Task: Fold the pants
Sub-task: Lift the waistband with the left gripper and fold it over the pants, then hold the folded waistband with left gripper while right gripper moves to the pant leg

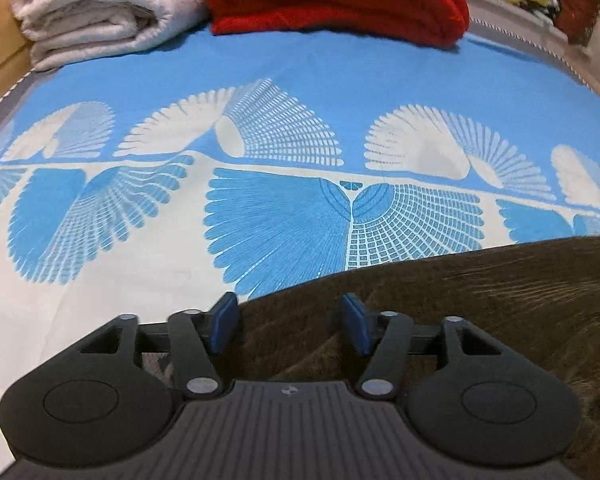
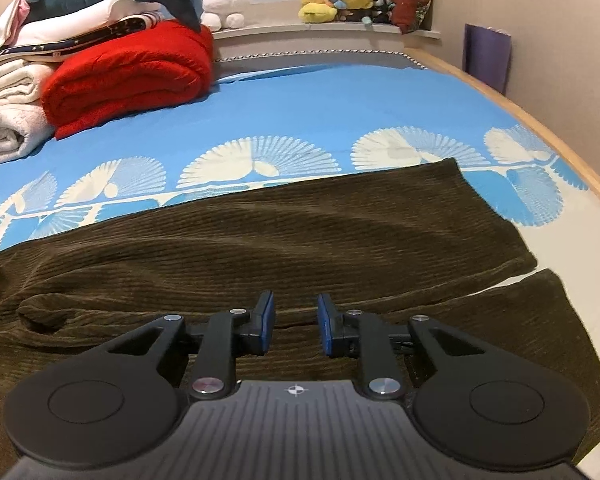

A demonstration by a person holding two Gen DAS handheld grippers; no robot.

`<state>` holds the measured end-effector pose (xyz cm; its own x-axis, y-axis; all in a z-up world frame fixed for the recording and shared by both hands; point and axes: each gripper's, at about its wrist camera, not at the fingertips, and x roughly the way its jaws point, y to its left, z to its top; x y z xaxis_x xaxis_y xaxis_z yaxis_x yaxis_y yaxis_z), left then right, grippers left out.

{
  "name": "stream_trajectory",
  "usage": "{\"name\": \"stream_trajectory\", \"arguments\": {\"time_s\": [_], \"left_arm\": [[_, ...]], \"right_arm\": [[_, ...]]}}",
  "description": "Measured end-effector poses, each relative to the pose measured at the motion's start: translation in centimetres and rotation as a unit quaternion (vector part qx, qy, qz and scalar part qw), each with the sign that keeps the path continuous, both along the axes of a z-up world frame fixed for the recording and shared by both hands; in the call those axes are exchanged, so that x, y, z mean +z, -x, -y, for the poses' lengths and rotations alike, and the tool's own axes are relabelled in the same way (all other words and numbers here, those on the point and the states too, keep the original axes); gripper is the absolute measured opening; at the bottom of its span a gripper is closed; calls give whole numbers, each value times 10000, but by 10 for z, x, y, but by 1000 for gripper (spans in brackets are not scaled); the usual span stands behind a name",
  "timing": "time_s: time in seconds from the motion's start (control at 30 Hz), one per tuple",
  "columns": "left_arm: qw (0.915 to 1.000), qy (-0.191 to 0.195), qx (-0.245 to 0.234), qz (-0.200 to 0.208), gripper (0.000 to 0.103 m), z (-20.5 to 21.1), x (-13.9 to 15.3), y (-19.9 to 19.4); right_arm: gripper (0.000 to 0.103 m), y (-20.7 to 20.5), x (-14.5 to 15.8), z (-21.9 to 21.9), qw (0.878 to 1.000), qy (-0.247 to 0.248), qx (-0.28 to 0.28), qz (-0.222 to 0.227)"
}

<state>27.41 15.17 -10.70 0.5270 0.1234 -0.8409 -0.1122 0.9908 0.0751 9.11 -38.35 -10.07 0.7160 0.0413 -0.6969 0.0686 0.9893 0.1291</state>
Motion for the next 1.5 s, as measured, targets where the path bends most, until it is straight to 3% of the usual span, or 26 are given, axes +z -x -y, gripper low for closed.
{"name": "stream_trajectory", "arguments": {"time_s": [0.13,0.23,0.3,0.33,0.37,0.43,0.53,0.67,0.8,0.9,0.97,1.07,1.1,1.13,1.17,1.23,1.3,1.37,1.5], "left_arm": [[9992,99,-273,-258,83,-3,-20,-19],[9981,217,-427,-384,83,-6,-35,-24],[9972,394,-534,-331,64,-7,-36,-20],[9961,486,-671,-312,29,-4,-32,-17],[9961,282,-776,-316,14,2,-28,-15],[9923,-298,-1157,-311,11,20,-17,-3],[9863,-692,-1494,-40,10,38,8,27],[9810,-689,-1760,428,9,54,59,88],[9763,-564,-2016,548,9,70,94,172],[9744,-432,-2157,475,9,76,90,226],[9783,-164,-2032,359,9,70,69,250],[9878,422,-1450,-392,10,52,37,255],[9885,616,-1316,-415,11,46,36,256],[9885,774,-1236,-407,21,41,36,255],[9874,1004,-1140,-443,38,33,36,255],[9830,1416,-1000,-601,51,21,33,255],[9747,1851,-898,-876,53,12,28,255],[9685,2035,-885,-1132,57,11,21,253],[9691,1742,-875,-1511,59,16,8,246]], "right_arm": [[24,-6,-2,5,10000,14,-48,0],[24,-10,-5,6,10000,34,-25,-46],[24,-13,-5,6,10000,32,-24,-72],[24,-14,-5,6,10000,22,-28,-77],[24,-14,-5,6,10000,14,-34,-81],[24,-15,-6,6,9999,17,-48,-96],[24,-16,-6,4,9999,47,-87,-128],[24,-11,-6,0,9998,112,-138,-123],[24,-1,-4,-3,9996,186,-195,-80],[24,9,-1,1,9994,120,-311,-74],[24,15,-1,3,9993,41,-366,-99],[24,24,0,3,9990,54,-424,-134],[24,27,0,3,9989,71,-441,-141],[24,29,0,2,9988,88,-456,-151],[24,30,0,2,9987,104,-465,-155],[24,32,0,-1,9987,157,-466,-130],[25,34,2,-4,9987,194,-470,-86],[25,35,3,-6,9986,202,-485,-54],[27,36,5,-13,9988,263,-401,-10]]}}
